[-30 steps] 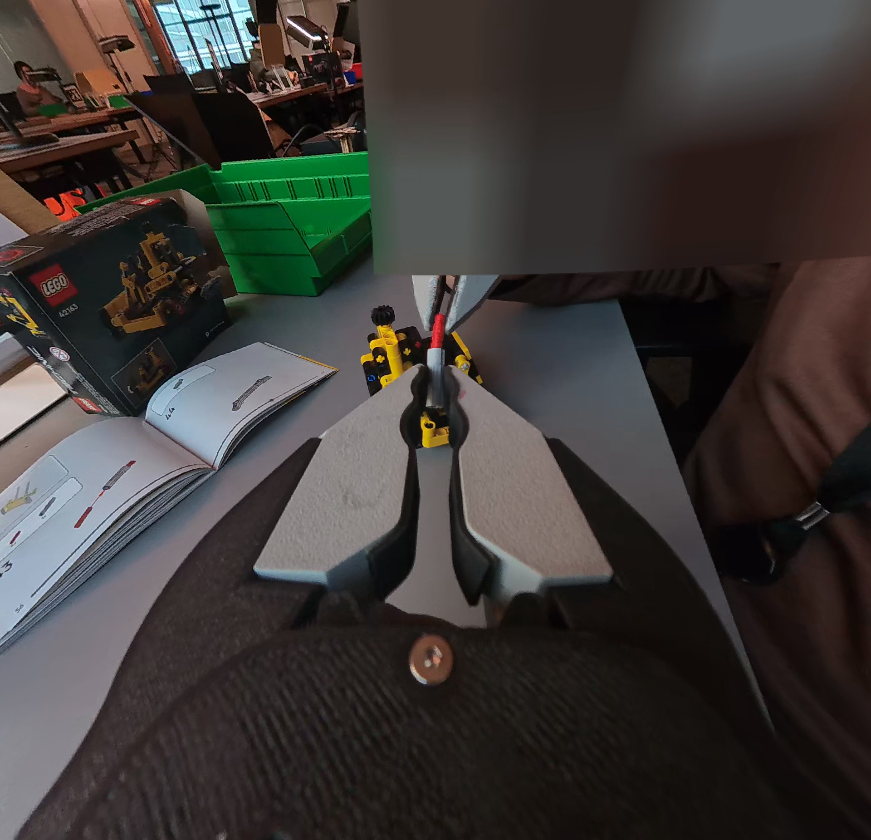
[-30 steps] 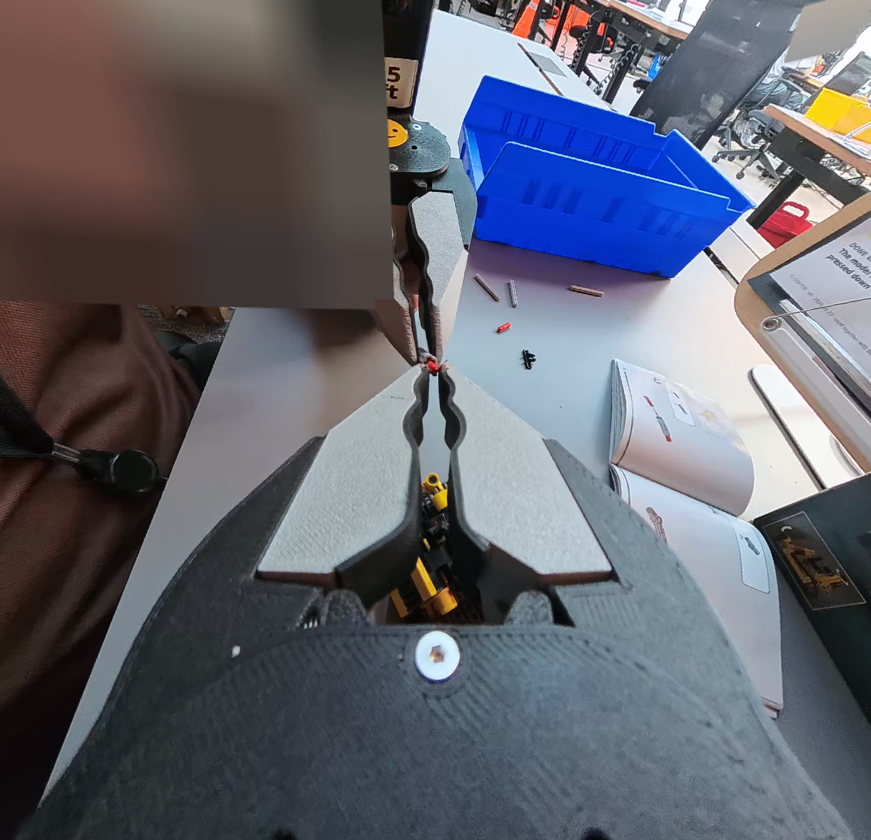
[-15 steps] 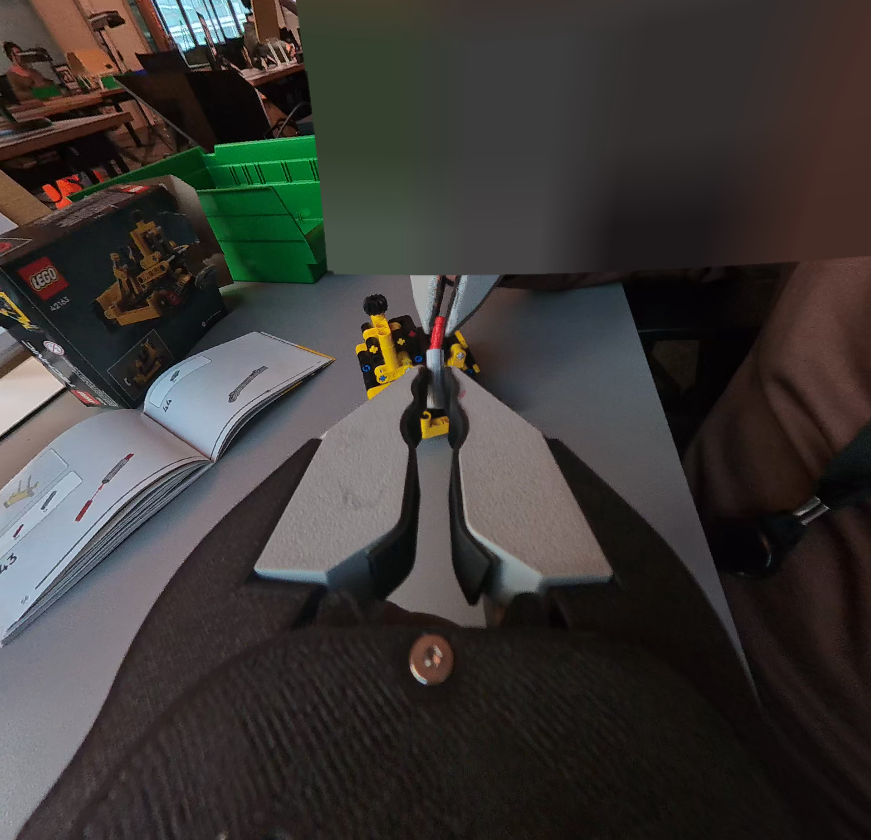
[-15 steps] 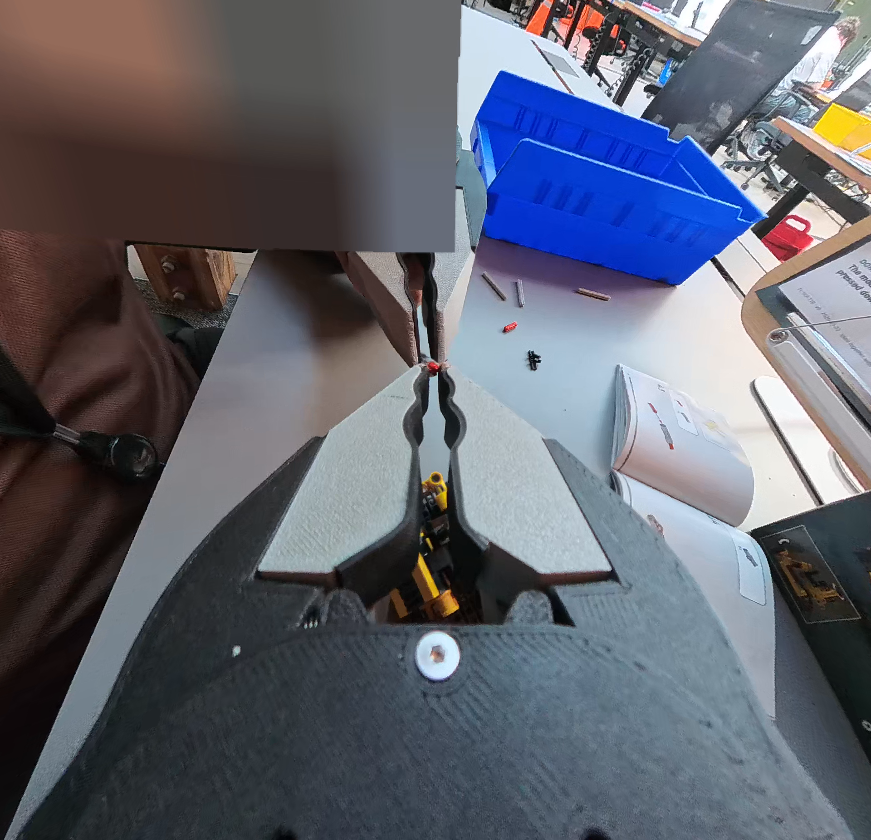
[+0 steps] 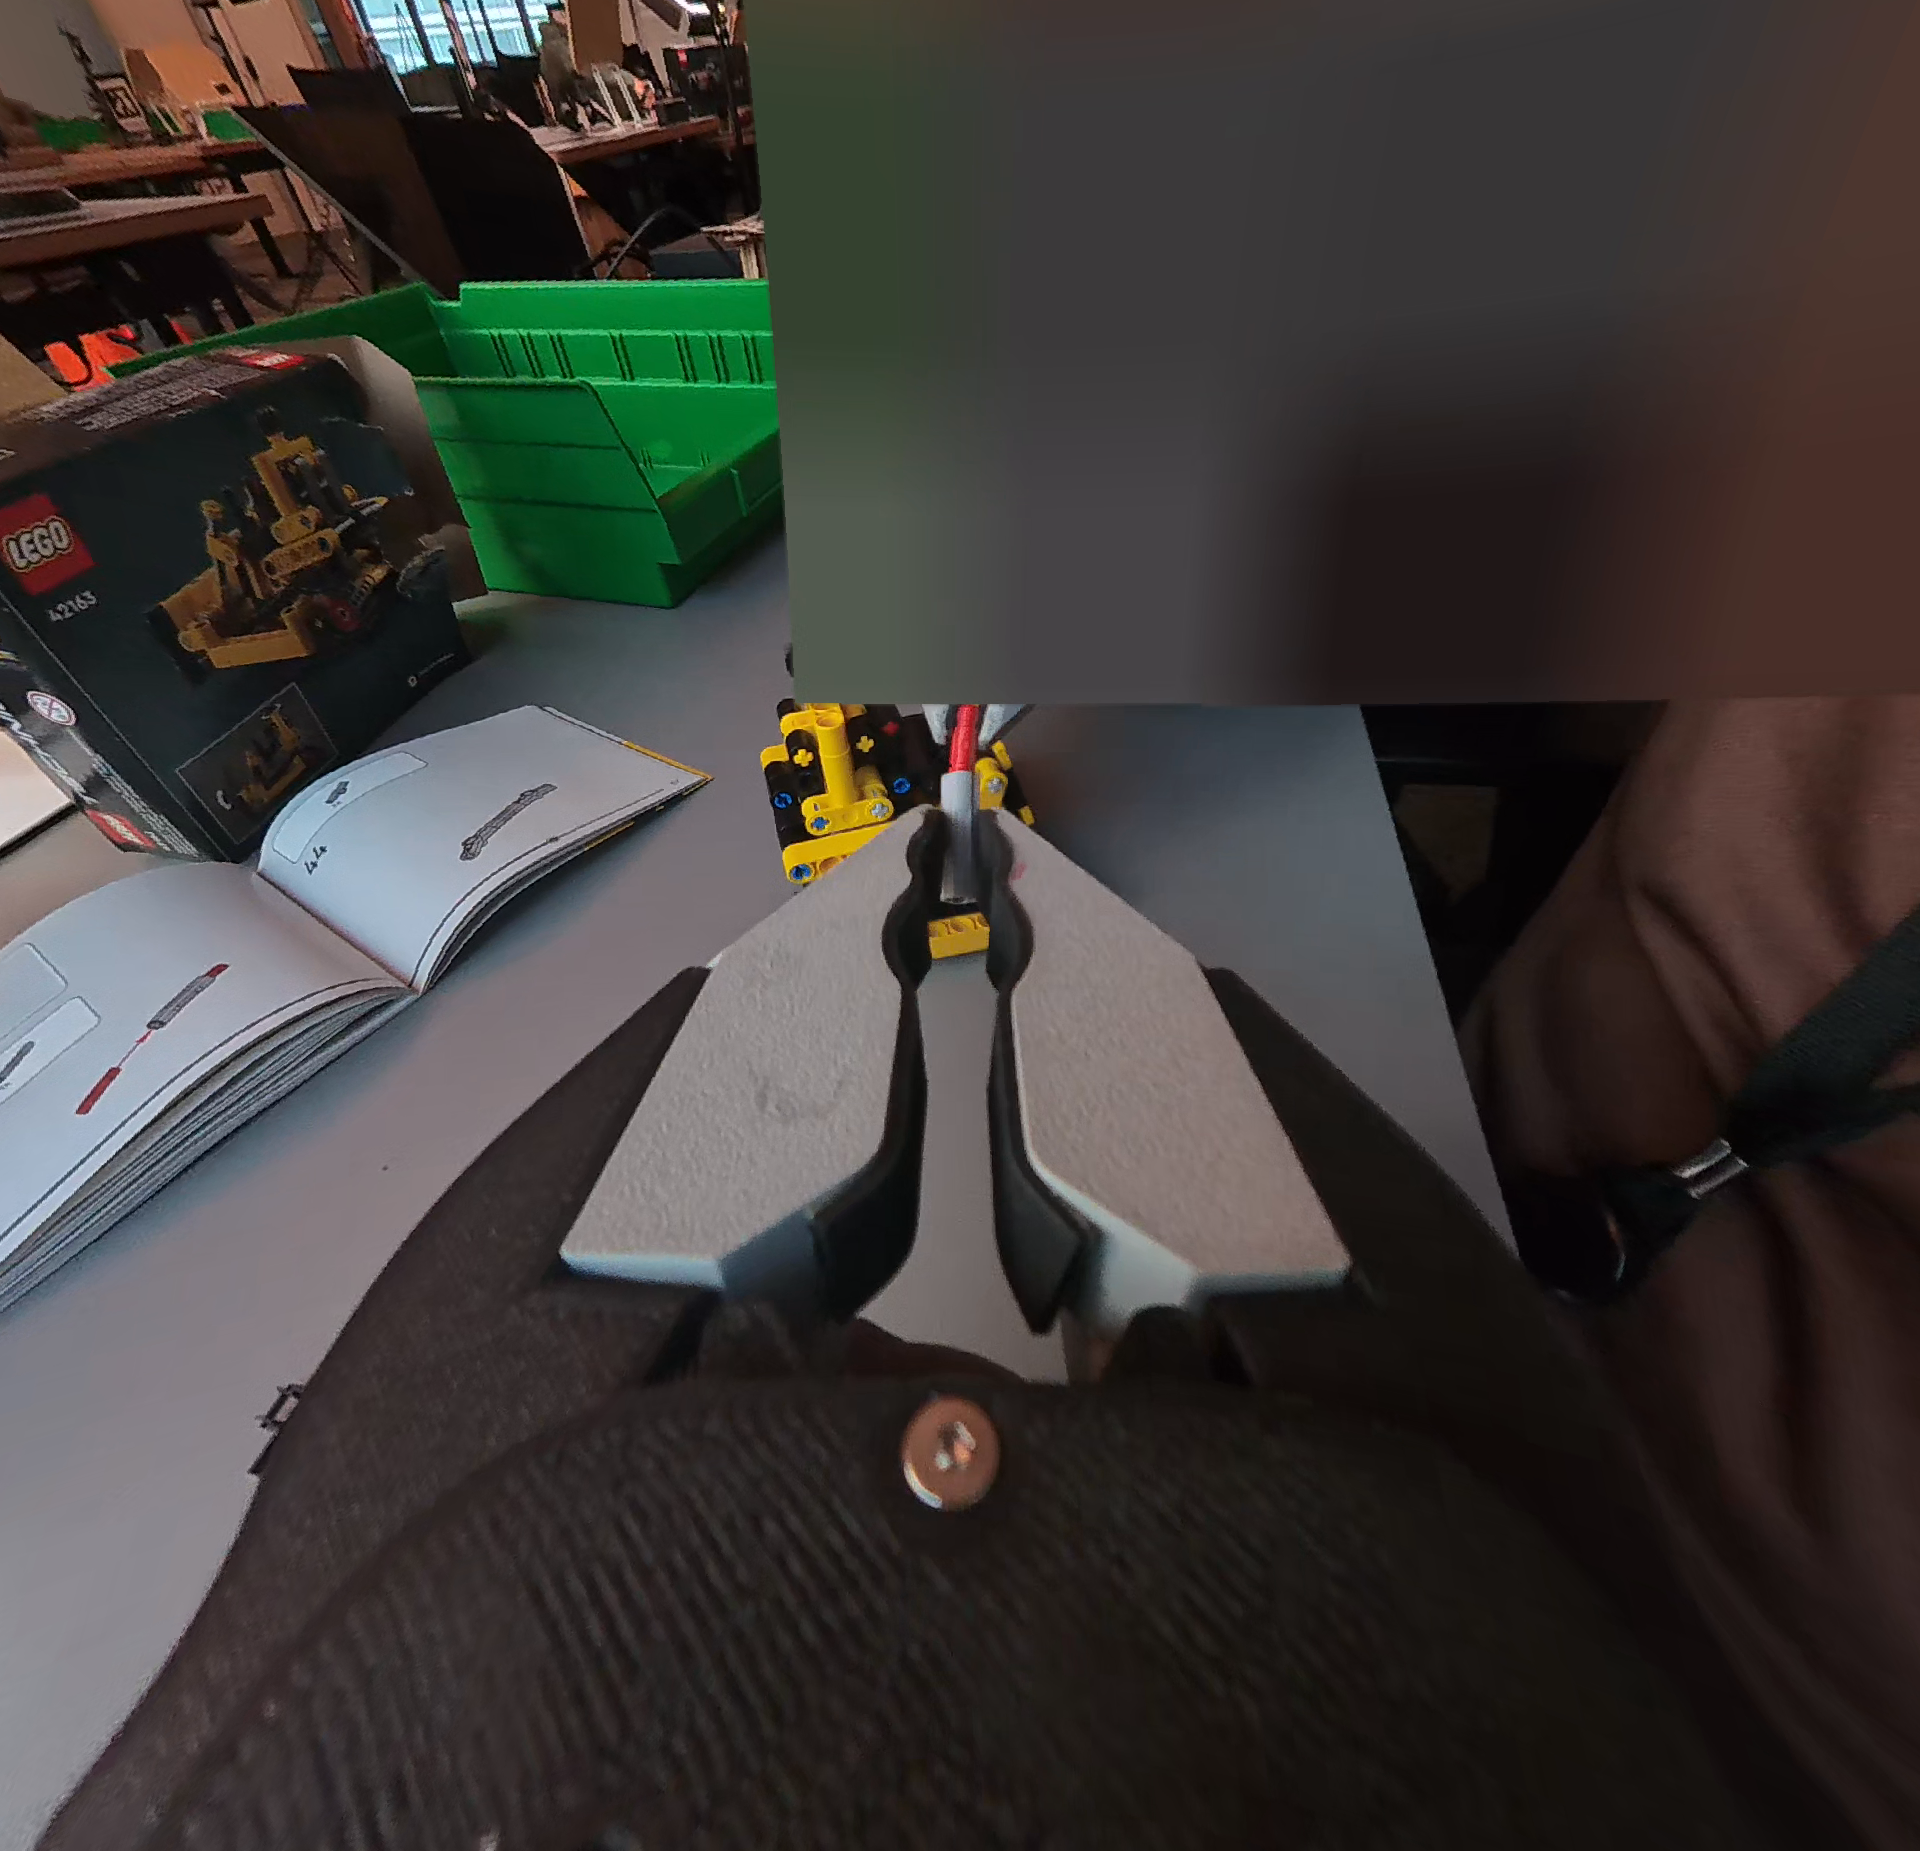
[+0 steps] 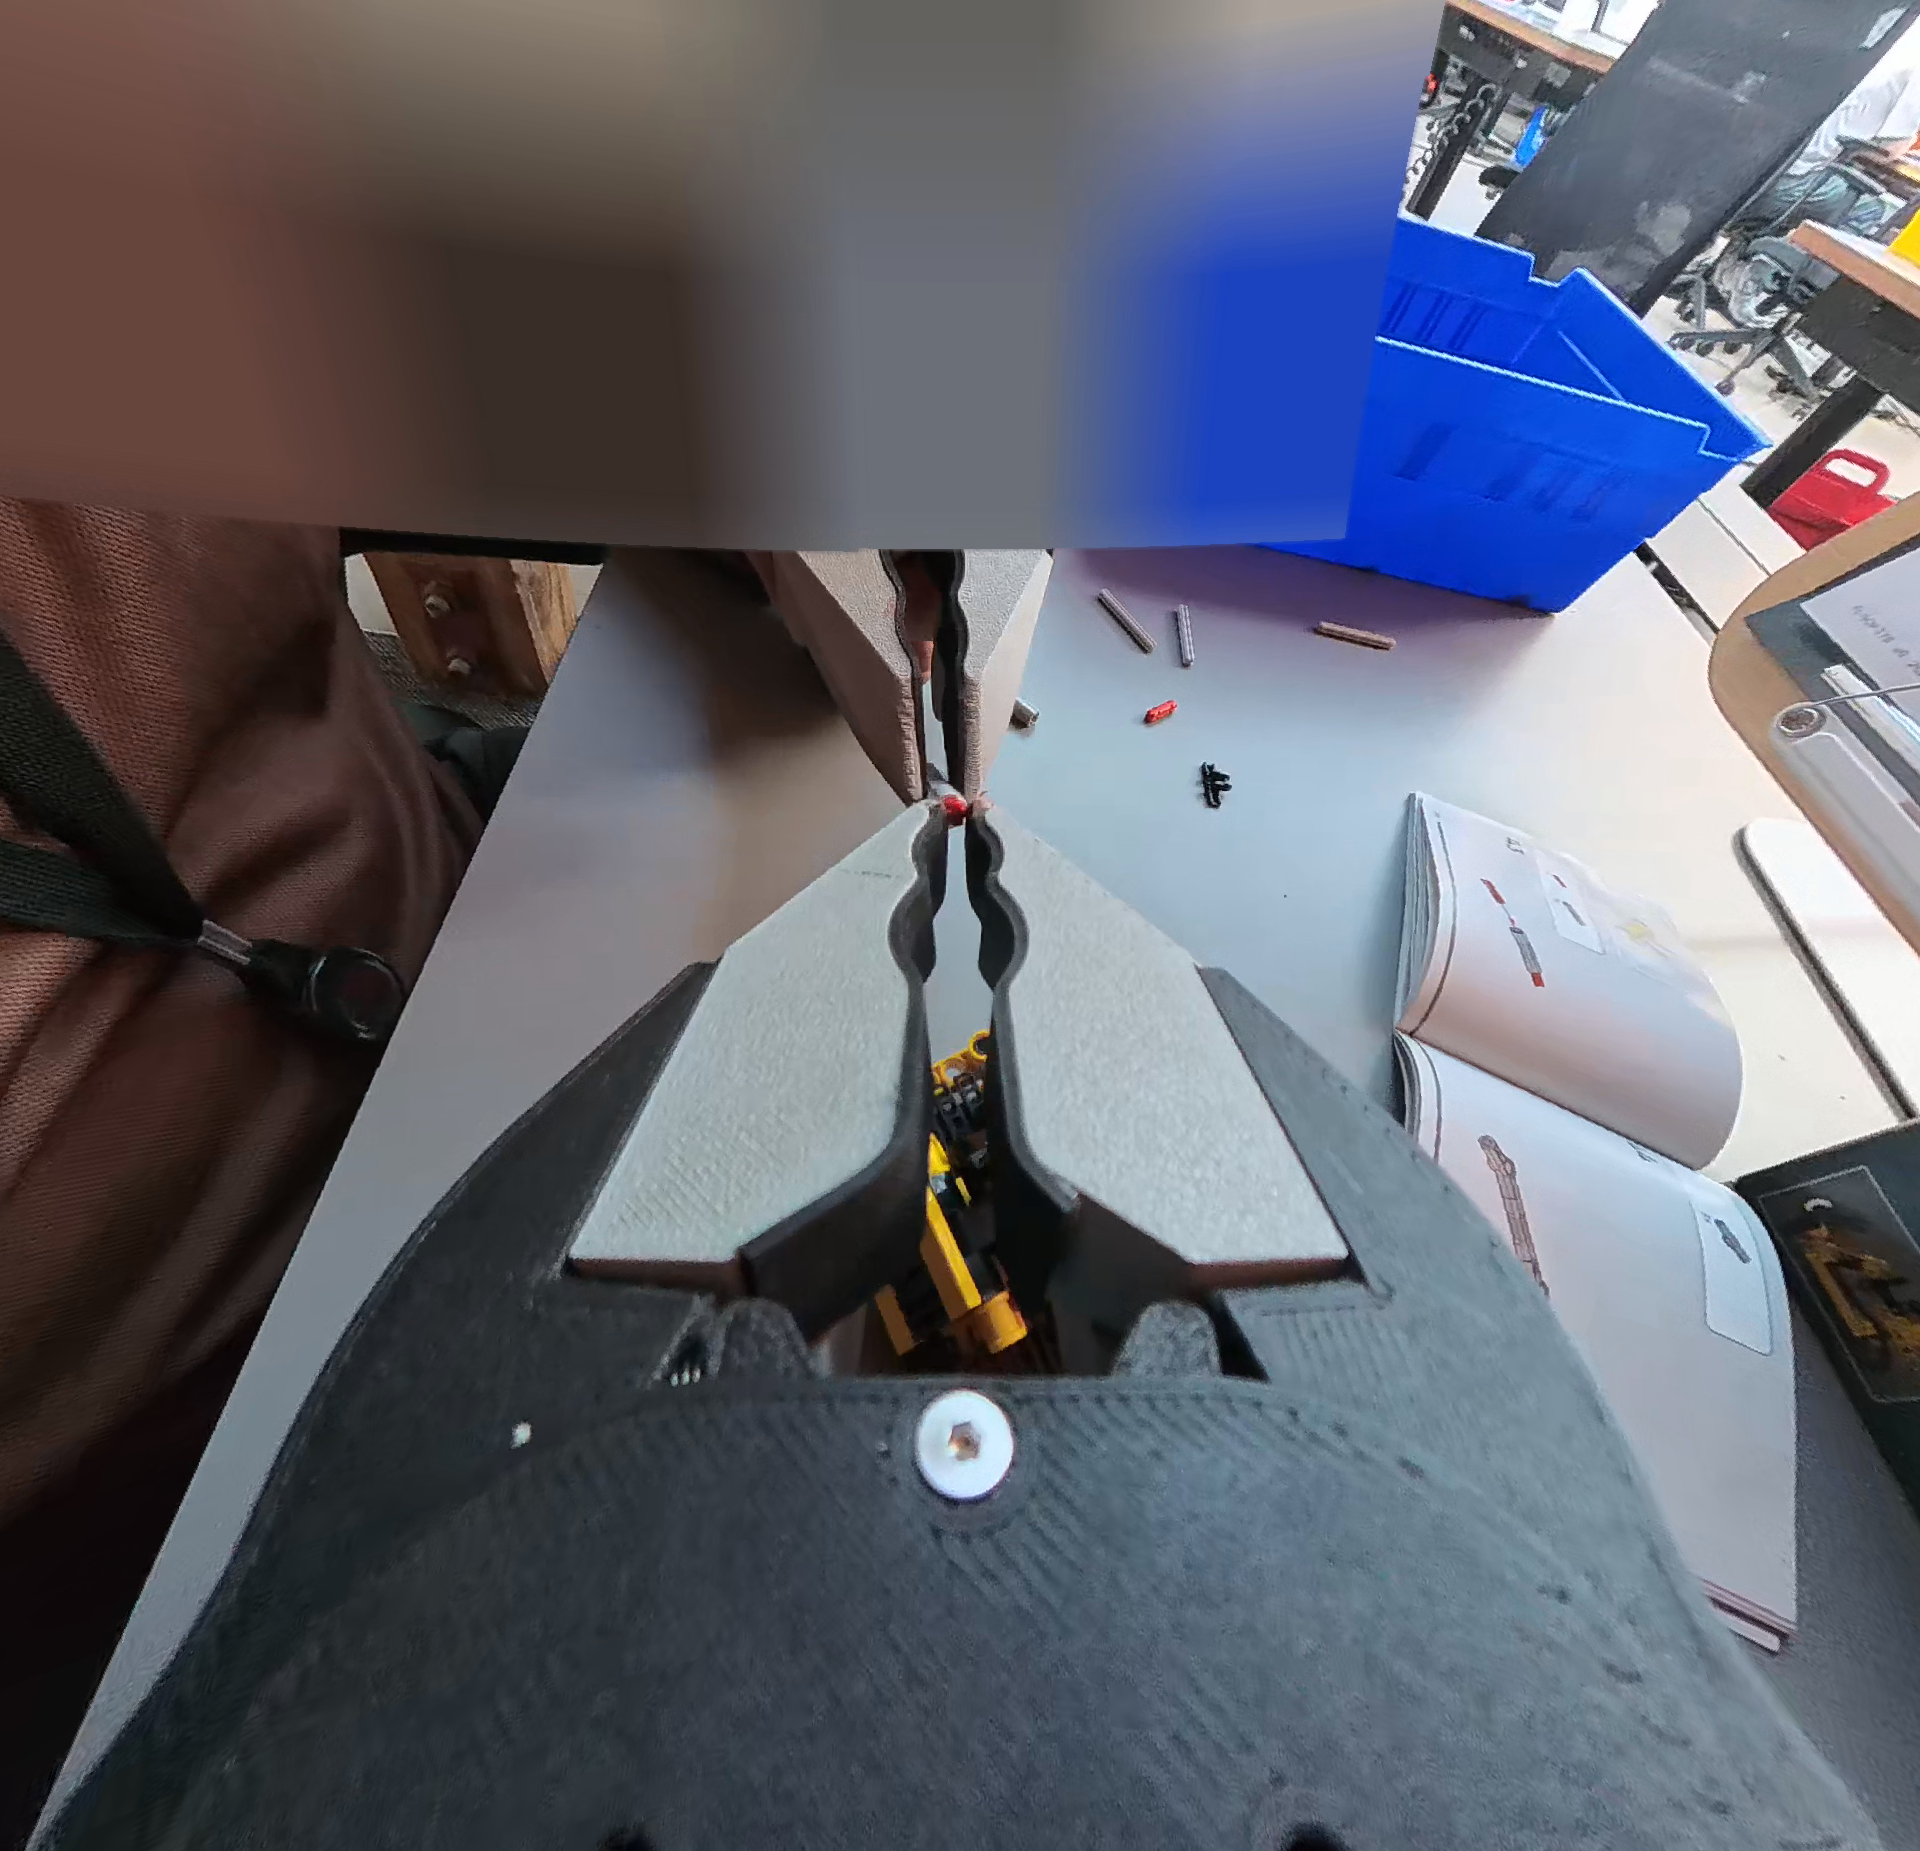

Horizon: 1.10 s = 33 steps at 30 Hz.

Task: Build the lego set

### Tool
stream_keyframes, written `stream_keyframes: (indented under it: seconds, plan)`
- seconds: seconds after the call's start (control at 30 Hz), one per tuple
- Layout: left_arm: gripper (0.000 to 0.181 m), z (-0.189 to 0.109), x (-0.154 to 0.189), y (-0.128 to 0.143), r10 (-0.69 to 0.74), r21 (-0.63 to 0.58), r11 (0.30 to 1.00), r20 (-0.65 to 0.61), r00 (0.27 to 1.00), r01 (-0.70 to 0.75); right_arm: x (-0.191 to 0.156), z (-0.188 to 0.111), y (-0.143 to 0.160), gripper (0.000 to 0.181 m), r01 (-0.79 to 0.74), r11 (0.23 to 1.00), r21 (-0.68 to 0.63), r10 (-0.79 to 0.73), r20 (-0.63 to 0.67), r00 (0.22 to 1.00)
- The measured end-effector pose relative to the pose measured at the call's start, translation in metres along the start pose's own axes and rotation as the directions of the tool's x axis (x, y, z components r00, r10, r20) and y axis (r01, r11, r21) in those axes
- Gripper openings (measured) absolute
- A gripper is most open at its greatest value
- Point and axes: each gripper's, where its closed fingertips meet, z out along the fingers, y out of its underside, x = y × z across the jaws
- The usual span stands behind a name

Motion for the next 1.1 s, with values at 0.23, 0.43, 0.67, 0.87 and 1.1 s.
stream_keyframes:
  seconds: [0.23,0.43,0.67,0.87,1.1]
  plan:
    - [0.002,-0.001,-0.004,-0.002,-0.006,0.01,1.0,0.031,0.999,0.006,0.003,0.001,-0.001,0.0,0.004,1.0,0.016,-0.004,-0.028,1.0]
    - [0.002,-0.001,-0.005,-0.001,-0.008,0.006,1.0,0.043,0.999,0.008,0.004,0.002,0.002,0.001,-0.011,1.0,-0.003,0.011,-0.027,1.0]
    - [0.002,0.0,-0.006,0.001,-0.001,-0.006,1.0,0.053,0.999,0.001,0.005,0.002,0.005,0.0,-0.015,1.0,-0.018,0.015,-0.027,1.0]
    - [0.003,0.003,-0.003,0.011,0.129,-0.1,0.987,0.05,0.99,-0.123,0.0,0.004,0.01,0.001,0.015,0.999,-0.046,-0.015,0.008,1.0]
    - [0.003,-0.005,0.023,0.024,0.109,-0.254,0.961,-0.024,0.994,-0.112,-0.028,0.011,0.016,0.001,0.237,0.952,-0.193,-0.237,0.02,0.971]
